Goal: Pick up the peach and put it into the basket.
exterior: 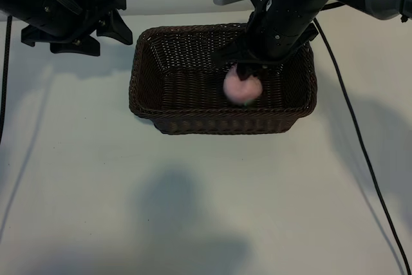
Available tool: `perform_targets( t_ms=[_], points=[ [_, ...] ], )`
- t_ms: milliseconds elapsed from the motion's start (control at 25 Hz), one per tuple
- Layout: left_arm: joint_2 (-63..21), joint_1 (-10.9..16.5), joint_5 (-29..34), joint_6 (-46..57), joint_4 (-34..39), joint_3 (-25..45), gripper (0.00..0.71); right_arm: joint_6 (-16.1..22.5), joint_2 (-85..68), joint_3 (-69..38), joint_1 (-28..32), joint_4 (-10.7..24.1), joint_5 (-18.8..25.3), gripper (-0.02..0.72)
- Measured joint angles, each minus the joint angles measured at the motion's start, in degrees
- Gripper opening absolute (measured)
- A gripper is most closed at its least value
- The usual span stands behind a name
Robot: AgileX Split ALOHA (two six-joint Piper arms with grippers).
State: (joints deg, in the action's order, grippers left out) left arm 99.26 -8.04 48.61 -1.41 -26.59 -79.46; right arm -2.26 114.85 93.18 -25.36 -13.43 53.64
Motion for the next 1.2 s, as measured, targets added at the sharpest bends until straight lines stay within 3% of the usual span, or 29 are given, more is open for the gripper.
perform_targets(
  t_ms=[120, 240, 320, 760, 1200],
  points=[
    [0.0, 0.0, -0.2, 0.0, 0.0, 0.0, 0.589, -0.9, 0.0, 0.0, 0.0, -0.1, 0.1, 0.44],
    [0.0, 0.0, -0.3, 0.1, 0.0, 0.0, 0.589, -1.1, -0.1, 0.0, 0.0, -0.1, 0.2, 0.502],
    [0.0, 0.0, -0.3, 0.2, 0.0, 0.0, 0.589, -1.1, -0.5, 0.1, 0.1, 0.0, 0.9, 0.507],
    [0.0, 0.0, -0.6, 0.2, 0.0, 0.0, 0.589, -1.1, -3.0, 7.1, 5.3, 1.7, 13.7, 0.499],
    [0.0, 0.0, -0.7, 0.2, 0.0, 0.0, 0.589, -1.1, -3.0, 7.1, 10.7, 4.5, 16.2, 0.499]
  ],
)
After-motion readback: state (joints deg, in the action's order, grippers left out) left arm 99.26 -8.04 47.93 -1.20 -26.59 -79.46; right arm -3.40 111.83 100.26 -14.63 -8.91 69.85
